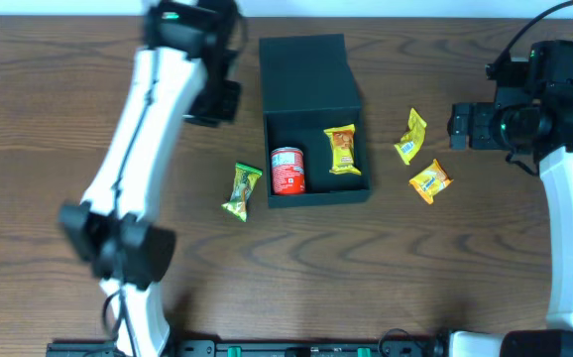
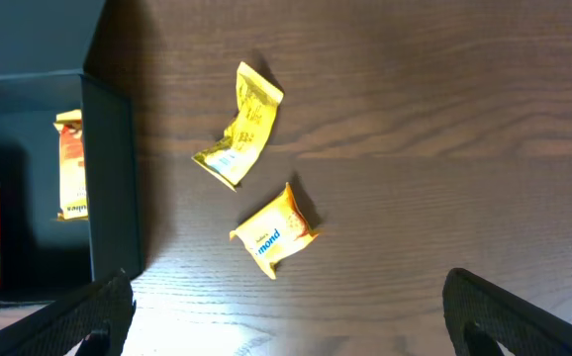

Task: Pack container
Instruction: 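Move the left gripper down to the green-yellow chip packet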

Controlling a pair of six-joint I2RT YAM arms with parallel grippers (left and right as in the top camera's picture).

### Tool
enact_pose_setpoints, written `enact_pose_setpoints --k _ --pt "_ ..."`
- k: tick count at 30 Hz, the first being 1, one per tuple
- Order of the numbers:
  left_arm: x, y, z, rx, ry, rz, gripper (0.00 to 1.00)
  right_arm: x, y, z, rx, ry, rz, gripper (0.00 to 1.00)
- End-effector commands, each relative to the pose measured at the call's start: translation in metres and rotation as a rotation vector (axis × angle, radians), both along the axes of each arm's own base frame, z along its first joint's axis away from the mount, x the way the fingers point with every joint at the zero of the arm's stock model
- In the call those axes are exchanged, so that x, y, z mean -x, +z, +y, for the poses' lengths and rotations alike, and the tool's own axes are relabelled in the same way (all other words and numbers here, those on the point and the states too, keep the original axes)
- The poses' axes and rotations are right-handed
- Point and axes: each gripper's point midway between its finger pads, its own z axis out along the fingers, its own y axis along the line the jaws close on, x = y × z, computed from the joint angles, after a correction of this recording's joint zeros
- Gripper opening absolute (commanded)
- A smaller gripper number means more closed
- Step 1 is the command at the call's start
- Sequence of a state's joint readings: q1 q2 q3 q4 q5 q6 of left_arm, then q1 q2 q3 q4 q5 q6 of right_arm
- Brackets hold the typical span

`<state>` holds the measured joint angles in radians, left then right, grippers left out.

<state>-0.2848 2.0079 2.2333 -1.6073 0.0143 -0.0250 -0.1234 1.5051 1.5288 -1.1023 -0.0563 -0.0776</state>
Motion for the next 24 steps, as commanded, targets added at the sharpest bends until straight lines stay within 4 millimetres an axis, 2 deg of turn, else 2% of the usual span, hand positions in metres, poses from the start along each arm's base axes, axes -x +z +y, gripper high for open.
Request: enact_pose_setpoints --k 1,4,6,9,12,15,17,19,20,21,23,24 --pt "0.020 0.058 0.028 0.005 -0.053 -0.140 0.06 0.000 -0.002 -0.003 0.004 0.004 0.006 0.99" --pt "0.042 0.090 0.045 0.038 -0.050 -0.219 0.06 0.000 -0.002 -0.002 -0.002 -0.001 0.005 0.99" --pt "0.061 0.102 0.048 0.086 -0.053 -0.239 0.06 0.000 -0.002 -0.002 -0.002 -0.001 0.005 0.99" --pt "0.091 0.088 0.052 0.090 -0.057 -0.174 0.06 0.001 -0.002 -0.001 -0.003 0.001 0.009 0.99" --pt "0.117 0.059 0.053 0.084 -0.064 -0.099 0.06 0.004 0.000 0.003 -0.021 0.011 0.007 0.99" --pt "0.145 0.017 0.057 0.082 -0.065 -0.046 0.06 0.008 0.009 0.004 -0.023 0.013 -0.013 0.99" --pt "0.158 -0.010 0.049 0.135 -0.073 -0.044 0.06 0.012 0.015 0.005 -0.021 0.014 -0.029 1.00" --pt "0.167 -0.034 0.034 0.236 -0.086 -0.049 0.08 0.016 0.021 0.006 -0.022 0.016 -0.045 0.99" --pt "0.171 -0.047 0.026 0.285 -0.087 -0.046 0.29 0.018 0.025 0.007 -0.025 0.017 -0.055 0.99" --pt "0.174 -0.057 0.022 0.309 -0.088 -0.043 0.36 0.019 0.028 0.007 -0.023 0.018 -0.064 0.99" --pt "0.177 -0.084 0.020 0.324 -0.087 -0.027 0.37 0.021 0.032 0.007 -0.021 0.018 -0.077 0.99" --pt "0.177 -0.098 0.020 0.324 -0.072 -0.020 0.34 0.022 0.034 0.007 -0.021 0.018 -0.082 0.99"
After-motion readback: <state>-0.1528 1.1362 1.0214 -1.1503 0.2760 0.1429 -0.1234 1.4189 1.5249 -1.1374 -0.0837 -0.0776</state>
